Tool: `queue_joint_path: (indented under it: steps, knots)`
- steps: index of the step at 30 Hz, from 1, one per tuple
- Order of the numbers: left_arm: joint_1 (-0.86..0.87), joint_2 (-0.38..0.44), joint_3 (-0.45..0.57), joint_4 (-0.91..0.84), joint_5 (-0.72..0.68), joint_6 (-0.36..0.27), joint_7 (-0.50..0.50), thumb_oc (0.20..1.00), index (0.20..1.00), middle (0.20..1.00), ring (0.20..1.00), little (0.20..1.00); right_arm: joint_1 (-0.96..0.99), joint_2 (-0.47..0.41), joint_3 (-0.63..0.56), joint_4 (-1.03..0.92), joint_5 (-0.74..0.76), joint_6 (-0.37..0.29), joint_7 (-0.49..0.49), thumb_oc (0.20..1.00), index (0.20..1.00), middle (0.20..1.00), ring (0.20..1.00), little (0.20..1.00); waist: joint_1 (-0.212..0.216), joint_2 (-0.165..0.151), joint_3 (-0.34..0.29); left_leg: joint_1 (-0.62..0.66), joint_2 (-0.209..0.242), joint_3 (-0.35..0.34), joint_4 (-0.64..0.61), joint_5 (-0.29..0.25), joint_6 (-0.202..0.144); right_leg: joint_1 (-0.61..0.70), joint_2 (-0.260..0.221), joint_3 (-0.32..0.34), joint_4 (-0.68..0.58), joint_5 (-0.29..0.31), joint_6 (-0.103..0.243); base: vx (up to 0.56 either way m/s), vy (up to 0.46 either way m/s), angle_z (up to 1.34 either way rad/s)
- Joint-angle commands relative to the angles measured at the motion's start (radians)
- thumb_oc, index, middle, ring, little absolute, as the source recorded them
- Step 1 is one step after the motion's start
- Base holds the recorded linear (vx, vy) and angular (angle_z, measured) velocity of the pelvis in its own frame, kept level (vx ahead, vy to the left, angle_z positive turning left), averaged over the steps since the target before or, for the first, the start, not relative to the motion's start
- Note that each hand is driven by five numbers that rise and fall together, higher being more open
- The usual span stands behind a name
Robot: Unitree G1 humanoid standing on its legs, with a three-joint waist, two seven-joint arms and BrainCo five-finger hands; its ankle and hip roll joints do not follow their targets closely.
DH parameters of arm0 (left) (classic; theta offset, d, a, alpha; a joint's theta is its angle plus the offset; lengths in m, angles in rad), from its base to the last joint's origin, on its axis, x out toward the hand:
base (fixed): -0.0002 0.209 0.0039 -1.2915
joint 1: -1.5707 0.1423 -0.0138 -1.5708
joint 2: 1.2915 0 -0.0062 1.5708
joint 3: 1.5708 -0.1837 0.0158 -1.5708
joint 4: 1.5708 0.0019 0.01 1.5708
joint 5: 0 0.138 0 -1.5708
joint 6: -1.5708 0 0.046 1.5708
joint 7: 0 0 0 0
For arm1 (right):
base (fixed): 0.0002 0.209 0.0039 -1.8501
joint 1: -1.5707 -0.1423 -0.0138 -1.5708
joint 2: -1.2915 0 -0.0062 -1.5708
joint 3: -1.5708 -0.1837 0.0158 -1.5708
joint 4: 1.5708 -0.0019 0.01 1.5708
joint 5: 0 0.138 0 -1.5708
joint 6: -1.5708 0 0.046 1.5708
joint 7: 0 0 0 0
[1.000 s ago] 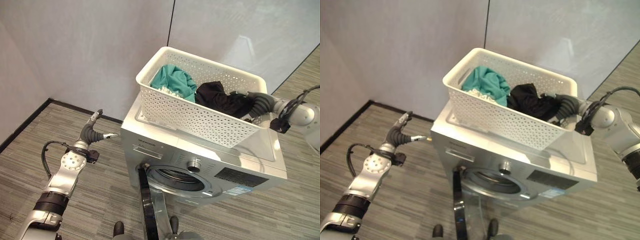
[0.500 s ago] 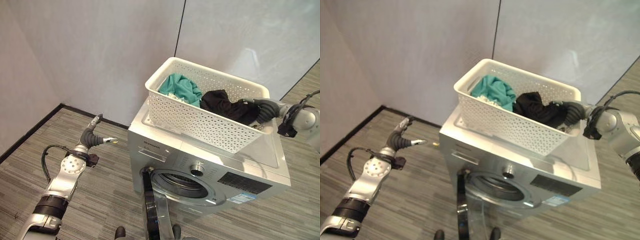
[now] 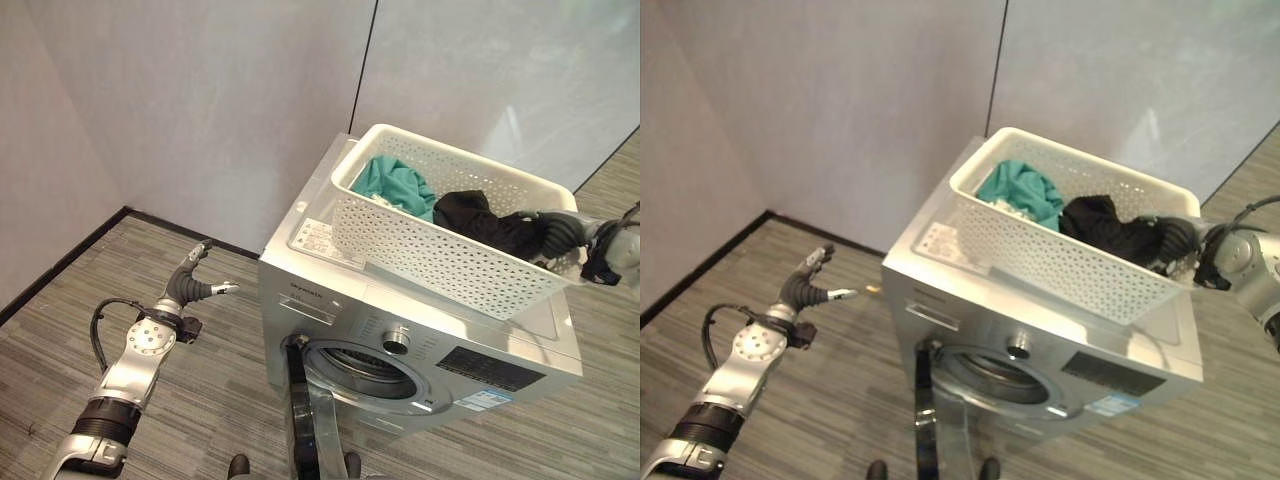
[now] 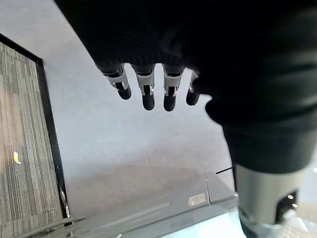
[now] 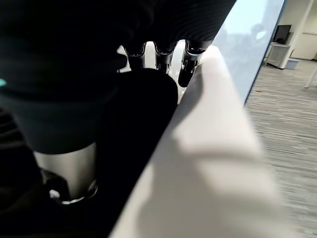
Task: Grab the laundry basket,head to the washer,open it,put in the laundry and shut it.
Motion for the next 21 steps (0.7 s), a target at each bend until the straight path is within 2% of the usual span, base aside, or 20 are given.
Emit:
queue_joint_path:
  steps: [1,8,12,18,21]
  knots:
    - [-0.082,0.014,-0.023,0.013,-0.006,-0.033,0.006,1.0,1.0,1.0,1.0,1.0,-0.051,-0.08,0.037,0.103,-0.004,0.03,-0.006,1.0,1.0,1.0,1.0,1.0,-0.005,0.023,-0.007,0.031,0.014,0.019,0.006,-0.068,0.017,0.079,-0.075,0.007,0.064,-0.127,0.08,0.0,-0.01,0.12]
    - [-0.069,0.005,-0.021,0.015,-0.014,-0.034,0.006,1.0,1.0,1.0,1.0,1.0,-0.058,-0.059,0.018,0.12,-0.004,0.032,-0.025,1.0,1.0,1.0,1.0,1.0,-0.005,0.024,-0.008,0.033,0.012,0.022,0.006,-0.071,0.019,0.08,-0.074,0.011,0.063,-0.126,0.08,0.0,-0.003,0.03]
    - [-0.057,0.002,-0.011,0.026,-0.022,-0.035,0.017,1.0,1.0,1.0,1.0,1.0,-0.076,-0.01,-0.046,0.166,0.019,0.037,-0.086,1.0,1.0,1.0,1.0,1.0,-0.004,0.028,-0.011,0.04,0.011,0.027,0.006,-0.075,0.022,0.081,-0.073,0.023,0.059,-0.124,0.079,0.0,0.0,0.0]
    - [-0.047,0.006,0.001,0.033,-0.037,-0.037,0.025,1.0,1.0,1.0,1.0,1.0,-0.124,0.002,-0.063,0.198,0.021,0.042,-0.132,1.0,1.0,1.0,1.0,1.0,-0.004,0.03,-0.015,0.049,0.012,0.036,0.006,-0.081,0.024,0.082,-0.075,0.033,0.058,-0.121,0.08,0.0,0.0,-0.03]
    - [-0.019,-0.002,0.027,0.021,-0.058,-0.05,0.039,1.0,1.0,1.0,1.0,1.0,-0.145,0.023,-0.129,0.213,0.061,0.038,-0.204,1.0,1.0,1.0,1.0,1.0,-0.003,0.033,-0.019,0.06,0.011,0.044,0.006,-0.087,0.027,0.087,-0.075,0.042,0.057,-0.12,0.08,0.0,0.002,-0.13]
